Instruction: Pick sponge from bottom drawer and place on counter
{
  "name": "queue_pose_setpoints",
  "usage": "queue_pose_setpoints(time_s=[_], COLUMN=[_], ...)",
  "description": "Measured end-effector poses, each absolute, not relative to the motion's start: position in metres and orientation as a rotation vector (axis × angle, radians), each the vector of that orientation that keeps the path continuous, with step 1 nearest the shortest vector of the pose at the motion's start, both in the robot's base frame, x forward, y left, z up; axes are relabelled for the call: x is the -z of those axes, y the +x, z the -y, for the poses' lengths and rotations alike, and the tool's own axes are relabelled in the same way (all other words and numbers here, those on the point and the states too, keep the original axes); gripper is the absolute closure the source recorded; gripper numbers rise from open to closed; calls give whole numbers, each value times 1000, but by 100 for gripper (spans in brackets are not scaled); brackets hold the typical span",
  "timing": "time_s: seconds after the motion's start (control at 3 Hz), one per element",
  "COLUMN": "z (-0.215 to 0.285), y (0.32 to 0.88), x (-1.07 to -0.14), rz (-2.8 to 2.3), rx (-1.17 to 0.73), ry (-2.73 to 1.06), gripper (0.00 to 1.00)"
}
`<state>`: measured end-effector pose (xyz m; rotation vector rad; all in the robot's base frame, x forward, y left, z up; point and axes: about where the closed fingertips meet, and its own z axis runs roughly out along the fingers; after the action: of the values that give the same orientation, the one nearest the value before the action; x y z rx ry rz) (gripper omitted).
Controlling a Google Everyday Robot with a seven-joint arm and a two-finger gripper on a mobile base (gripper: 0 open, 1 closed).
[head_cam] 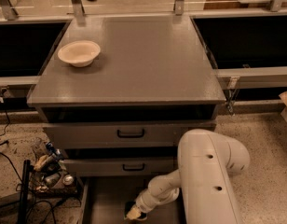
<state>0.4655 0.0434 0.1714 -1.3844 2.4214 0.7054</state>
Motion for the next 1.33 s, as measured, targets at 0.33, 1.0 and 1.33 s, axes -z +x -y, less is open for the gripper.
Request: queue_pose_setpoints(time_s=[0.33,1.0,1.33], z=[-45,-35,-20], y=[464,461,462], x=[-208,-215,-246], rz=[-2390,-2401,-2402], rx=[-680,-749,-726], ry=[-1439,-1395,-1337], gripper=[100,100,100])
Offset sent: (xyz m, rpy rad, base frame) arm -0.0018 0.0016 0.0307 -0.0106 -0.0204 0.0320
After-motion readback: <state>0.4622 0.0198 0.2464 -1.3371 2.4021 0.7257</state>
